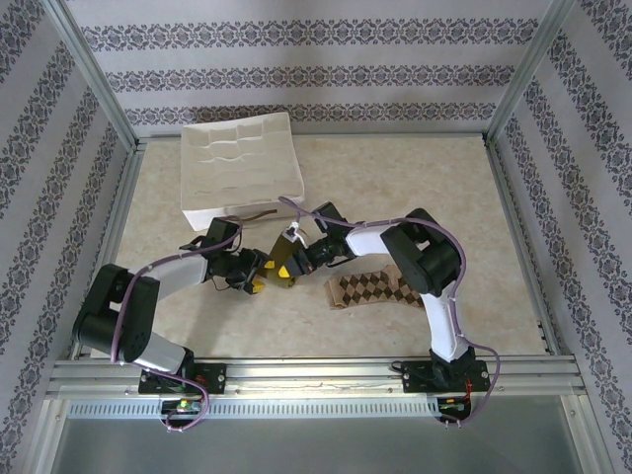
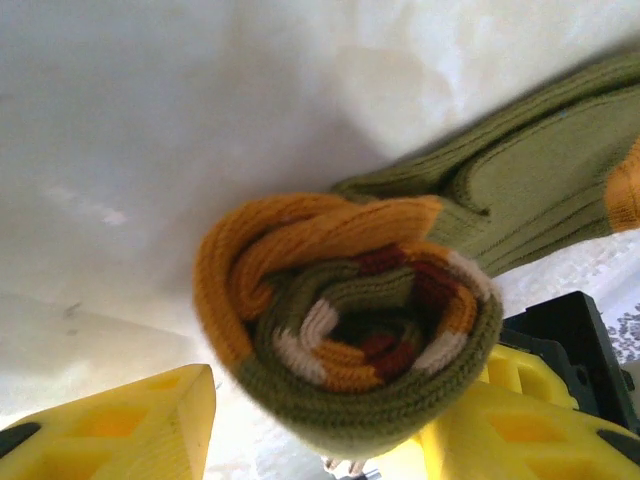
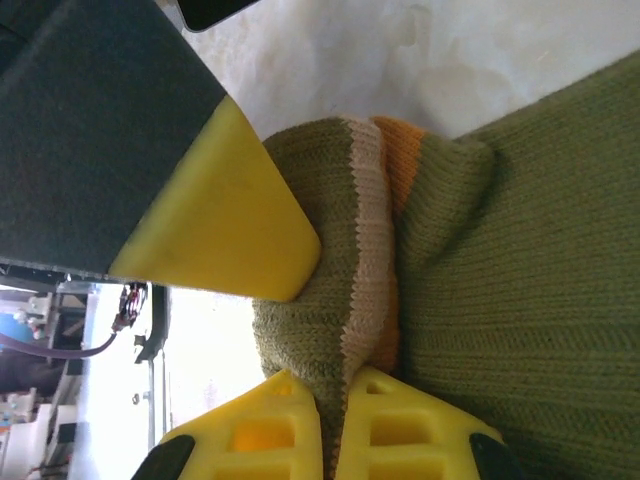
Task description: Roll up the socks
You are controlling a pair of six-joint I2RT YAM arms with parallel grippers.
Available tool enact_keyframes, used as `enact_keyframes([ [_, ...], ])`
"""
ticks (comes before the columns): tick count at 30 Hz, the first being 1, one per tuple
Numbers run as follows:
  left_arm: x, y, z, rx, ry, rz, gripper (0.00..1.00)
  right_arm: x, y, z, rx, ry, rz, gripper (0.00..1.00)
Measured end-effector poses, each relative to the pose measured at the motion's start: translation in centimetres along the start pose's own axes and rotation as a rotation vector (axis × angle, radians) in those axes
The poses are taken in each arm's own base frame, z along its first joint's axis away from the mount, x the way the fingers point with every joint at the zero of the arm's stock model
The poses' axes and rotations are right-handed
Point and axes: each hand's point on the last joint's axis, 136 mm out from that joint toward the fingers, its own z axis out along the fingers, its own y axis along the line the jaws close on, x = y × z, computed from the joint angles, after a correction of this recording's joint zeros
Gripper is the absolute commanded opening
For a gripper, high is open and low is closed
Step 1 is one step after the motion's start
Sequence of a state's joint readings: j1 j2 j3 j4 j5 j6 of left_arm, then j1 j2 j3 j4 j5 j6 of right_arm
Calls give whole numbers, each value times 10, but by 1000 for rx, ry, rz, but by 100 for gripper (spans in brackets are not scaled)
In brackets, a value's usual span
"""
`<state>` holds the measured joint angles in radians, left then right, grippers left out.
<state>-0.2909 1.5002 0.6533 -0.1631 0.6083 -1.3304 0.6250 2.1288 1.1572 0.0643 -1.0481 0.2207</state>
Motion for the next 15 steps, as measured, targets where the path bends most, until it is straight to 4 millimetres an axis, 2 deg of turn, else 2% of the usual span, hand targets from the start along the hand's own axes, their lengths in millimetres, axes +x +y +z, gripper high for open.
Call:
enact_keyframes([
  [2,-1,-2,5,-10,-7,31,51,1,0,1,-18,6,26,0],
  [4,-2,-2,10,-18,-7,53,42,2,-1,0,-31,9,50,0],
  [5,-2,-1,12,-23,-5,59,33,3,0,0,-39,13,64,0],
  [7,-2,-3,14,-22,-9,77,8,4,0,1,-46,18,79,0],
  [8,-2,-4,14,-22,-9,87,0,5,0,1,-47,21,87,2],
  [10,-1,-5,13,-28,-10,96,0,6,0,-1,-41,22,95,14],
  [12,0,-3,12,-37,-9,98,0,6,0,-1,-14,20,73,29],
  [15,6,4,8,-59,-8,93,0,10,9,-2,62,16,-10,41],
])
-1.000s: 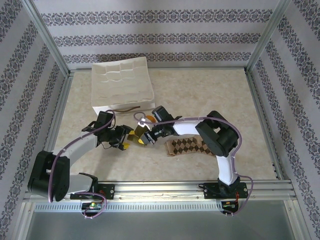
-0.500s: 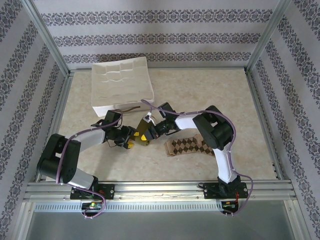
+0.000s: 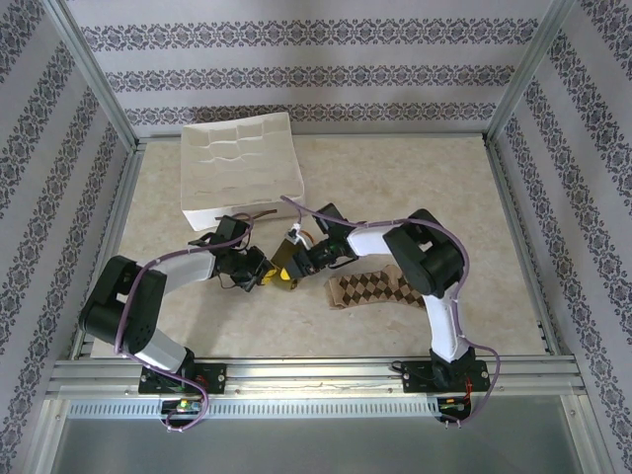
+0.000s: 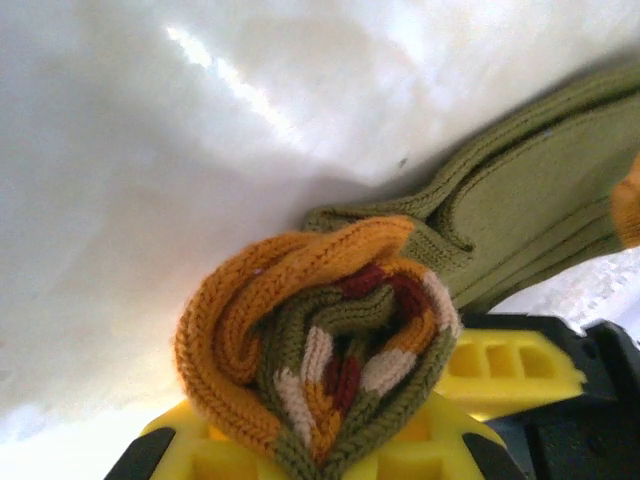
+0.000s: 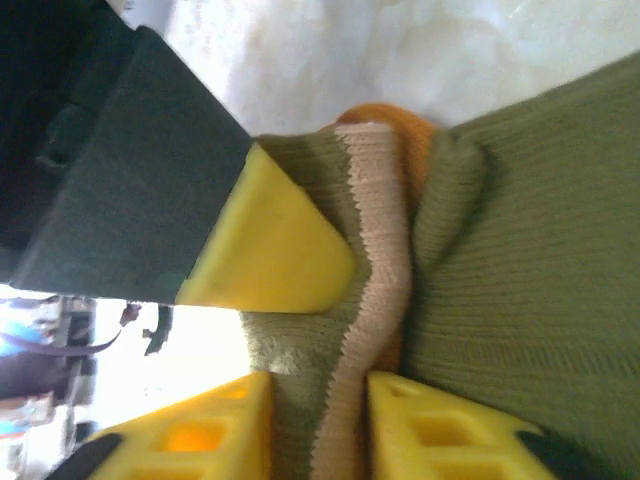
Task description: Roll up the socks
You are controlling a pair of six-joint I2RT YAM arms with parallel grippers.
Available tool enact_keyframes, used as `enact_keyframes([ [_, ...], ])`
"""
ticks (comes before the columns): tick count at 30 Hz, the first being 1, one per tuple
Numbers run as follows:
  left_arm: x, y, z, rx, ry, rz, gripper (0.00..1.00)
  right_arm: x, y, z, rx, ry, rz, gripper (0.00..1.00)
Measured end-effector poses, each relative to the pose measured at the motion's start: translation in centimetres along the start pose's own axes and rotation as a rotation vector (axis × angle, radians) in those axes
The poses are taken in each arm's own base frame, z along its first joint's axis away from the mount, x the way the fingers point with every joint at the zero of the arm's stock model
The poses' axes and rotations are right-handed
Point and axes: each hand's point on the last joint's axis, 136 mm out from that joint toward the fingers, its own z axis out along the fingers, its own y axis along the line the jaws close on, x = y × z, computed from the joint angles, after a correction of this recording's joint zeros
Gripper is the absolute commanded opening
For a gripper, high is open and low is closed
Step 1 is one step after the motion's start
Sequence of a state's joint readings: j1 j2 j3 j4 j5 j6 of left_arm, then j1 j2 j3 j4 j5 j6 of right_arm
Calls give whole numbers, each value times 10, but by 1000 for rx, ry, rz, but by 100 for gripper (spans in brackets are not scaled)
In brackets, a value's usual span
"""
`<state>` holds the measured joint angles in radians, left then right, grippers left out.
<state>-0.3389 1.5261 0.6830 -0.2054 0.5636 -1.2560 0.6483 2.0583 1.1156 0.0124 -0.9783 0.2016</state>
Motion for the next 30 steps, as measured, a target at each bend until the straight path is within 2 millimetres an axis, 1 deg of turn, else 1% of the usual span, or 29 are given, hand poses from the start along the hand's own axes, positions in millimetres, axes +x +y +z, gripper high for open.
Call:
enact_keyframes([
  [4,11,21,-11,-58,1,-45,0,24,17,-7,192,-14,-191,53],
  [6,14,29,-16,-87,-1,-69,0,36,36,-10,289,-38,-358,57],
  [9,17,35,-18,-113,3,-89,0,40,61,-4,412,-63,-594,59],
  [11,17,36,-19,-121,5,-94,0,38,71,8,494,-70,-730,59],
  [13,18,37,-20,-129,8,-98,0,41,72,17,585,-54,-836,60],
  [15,18,37,-20,-135,10,-101,0,40,67,26,682,-22,-927,60],
  [20,18,37,-20,-140,12,-104,0,30,52,42,853,50,-1080,57],
  [22,18,37,-20,-141,12,-105,0,26,47,45,897,71,-1116,53],
  [23,18,37,-20,-141,13,-105,0,24,44,46,919,82,-1126,48],
  [26,18,37,-20,-142,9,-104,0,22,32,49,970,122,-1143,22],
  [28,16,36,-20,-143,-3,-102,1,20,29,49,985,130,-1139,11],
  [29,14,35,-21,-141,-9,-100,11,20,30,49,988,133,-1137,7],
  [30,13,34,-22,-139,-17,-96,26,20,29,48,989,133,-1131,4],
])
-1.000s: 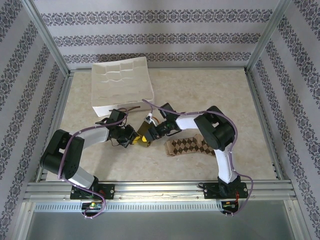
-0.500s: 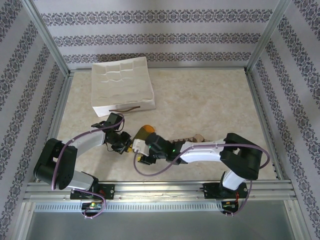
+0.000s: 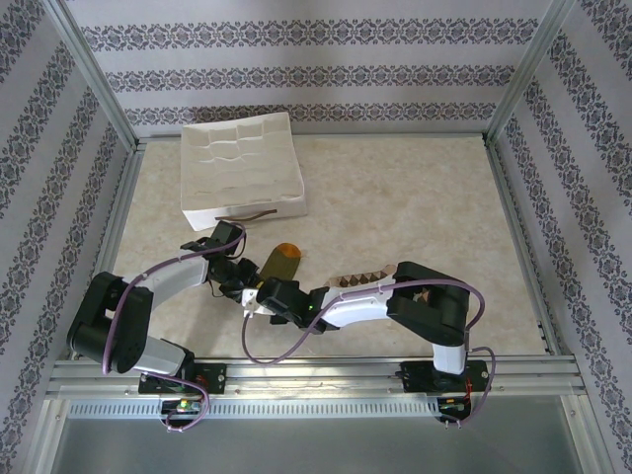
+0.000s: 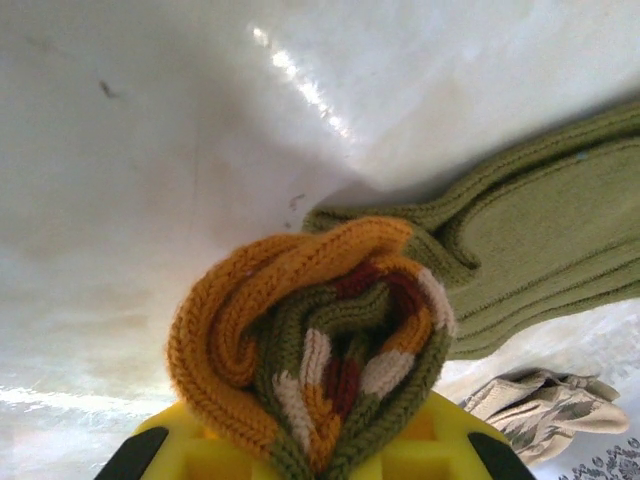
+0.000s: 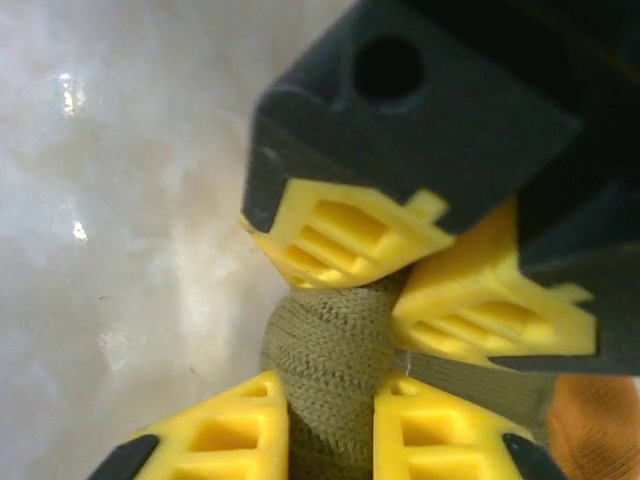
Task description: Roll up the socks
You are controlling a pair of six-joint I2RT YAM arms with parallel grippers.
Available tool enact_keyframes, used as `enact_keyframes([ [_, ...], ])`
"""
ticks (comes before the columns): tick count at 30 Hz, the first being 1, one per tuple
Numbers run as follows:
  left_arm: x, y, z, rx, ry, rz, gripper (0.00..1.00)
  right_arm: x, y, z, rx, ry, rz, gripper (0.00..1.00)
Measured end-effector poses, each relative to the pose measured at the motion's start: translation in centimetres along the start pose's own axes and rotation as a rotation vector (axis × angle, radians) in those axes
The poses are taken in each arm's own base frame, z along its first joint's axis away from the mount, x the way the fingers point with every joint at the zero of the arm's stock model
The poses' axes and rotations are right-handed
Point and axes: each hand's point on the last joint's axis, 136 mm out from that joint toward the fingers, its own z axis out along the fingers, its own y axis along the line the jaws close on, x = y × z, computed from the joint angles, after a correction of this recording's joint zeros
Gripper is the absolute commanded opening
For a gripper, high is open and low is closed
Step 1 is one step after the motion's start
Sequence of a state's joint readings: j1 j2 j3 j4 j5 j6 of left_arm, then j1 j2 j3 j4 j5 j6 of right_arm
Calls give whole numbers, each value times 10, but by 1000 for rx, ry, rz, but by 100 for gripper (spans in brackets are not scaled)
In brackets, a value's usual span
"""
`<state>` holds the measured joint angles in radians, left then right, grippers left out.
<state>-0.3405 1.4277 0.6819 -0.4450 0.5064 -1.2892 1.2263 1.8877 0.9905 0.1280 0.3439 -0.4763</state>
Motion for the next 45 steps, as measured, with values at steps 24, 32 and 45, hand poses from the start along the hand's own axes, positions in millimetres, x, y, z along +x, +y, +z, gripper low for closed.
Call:
enact_keyframes([
  [24,-8,-40,-42,178,-32,-9,67,34,-28,-4,-454,-217,657,0],
  [32,5,-47,-23,183,17,44,63,40,-34,-1,-641,-274,811,0],
  [45,0,-48,21,129,49,54,51,50,-40,1,-862,-273,1002,0],
])
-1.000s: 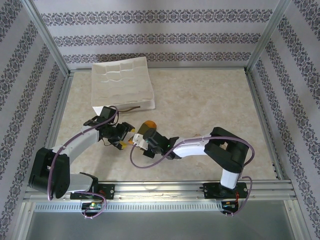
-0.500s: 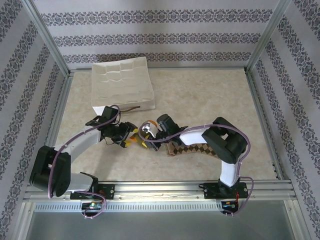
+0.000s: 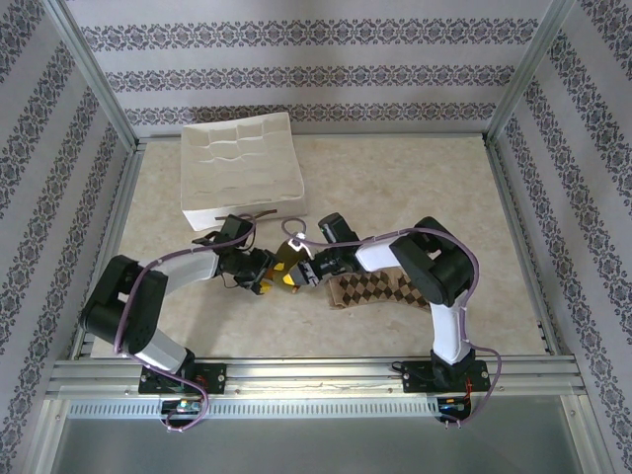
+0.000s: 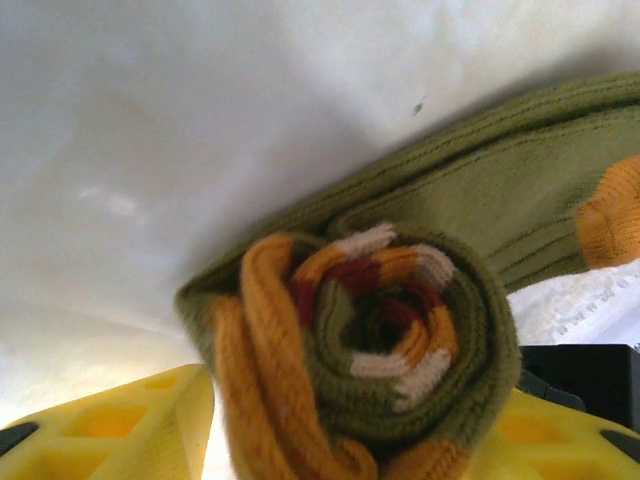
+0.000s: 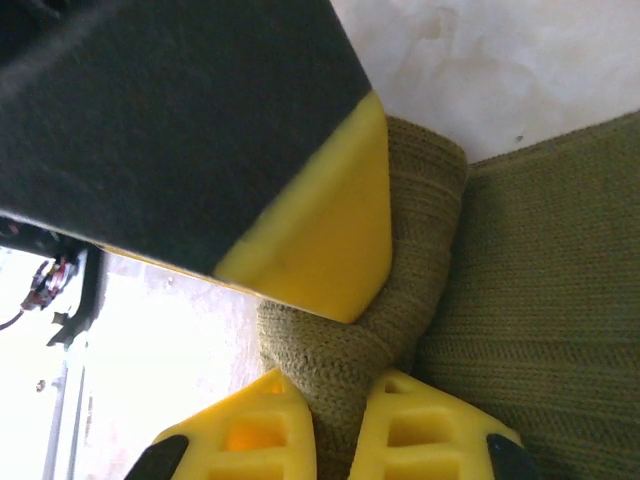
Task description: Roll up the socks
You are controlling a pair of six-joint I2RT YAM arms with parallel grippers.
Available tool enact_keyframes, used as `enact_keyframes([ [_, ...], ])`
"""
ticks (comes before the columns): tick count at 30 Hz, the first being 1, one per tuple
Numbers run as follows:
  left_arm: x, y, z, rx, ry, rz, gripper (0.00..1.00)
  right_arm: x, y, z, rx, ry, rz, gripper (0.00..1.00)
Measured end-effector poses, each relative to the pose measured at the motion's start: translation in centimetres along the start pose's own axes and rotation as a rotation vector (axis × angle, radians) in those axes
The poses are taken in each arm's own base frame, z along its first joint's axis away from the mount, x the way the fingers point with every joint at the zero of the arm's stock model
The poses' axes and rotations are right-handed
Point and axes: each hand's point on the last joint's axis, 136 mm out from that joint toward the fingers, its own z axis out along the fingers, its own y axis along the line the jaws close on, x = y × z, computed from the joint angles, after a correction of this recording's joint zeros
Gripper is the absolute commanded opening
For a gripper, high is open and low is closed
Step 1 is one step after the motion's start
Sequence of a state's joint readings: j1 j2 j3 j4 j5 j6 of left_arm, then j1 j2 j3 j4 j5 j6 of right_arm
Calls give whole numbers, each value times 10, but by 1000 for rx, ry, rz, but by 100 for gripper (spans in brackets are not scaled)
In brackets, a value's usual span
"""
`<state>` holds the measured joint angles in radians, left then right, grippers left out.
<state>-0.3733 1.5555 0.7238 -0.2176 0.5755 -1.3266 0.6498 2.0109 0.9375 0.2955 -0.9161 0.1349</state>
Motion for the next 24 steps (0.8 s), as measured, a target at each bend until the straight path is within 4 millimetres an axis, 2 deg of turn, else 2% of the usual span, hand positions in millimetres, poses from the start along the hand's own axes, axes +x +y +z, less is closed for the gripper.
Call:
enact_keyframes([
  [2,-2,-1,3,1,0,9,45,-1,0,-1,-17,5,23,0],
  [6,-5,-4,7,2,1,20,12,-1,0,-1,-23,23,60,1],
  [7,-4,-4,7,4,3,25,4,-1,1,-2,-21,28,65,5],
  [8,-3,-4,6,3,3,25,0,-1,1,-3,-13,31,67,10],
  [11,1,0,1,-6,0,35,0,0,2,-4,36,44,43,29],
  [13,6,7,-3,-21,-2,31,0,3,7,-4,87,55,4,37],
  [16,13,28,-13,-65,-15,-9,0,16,20,-14,231,65,-116,50],
  [19,17,42,-21,-106,-29,-46,0,19,44,-22,377,58,-324,53],
  [22,18,47,-23,-125,-32,-64,0,14,69,-12,471,59,-522,55],
  [24,18,48,-24,-129,-30,-68,0,20,78,-2,524,85,-621,55],
])
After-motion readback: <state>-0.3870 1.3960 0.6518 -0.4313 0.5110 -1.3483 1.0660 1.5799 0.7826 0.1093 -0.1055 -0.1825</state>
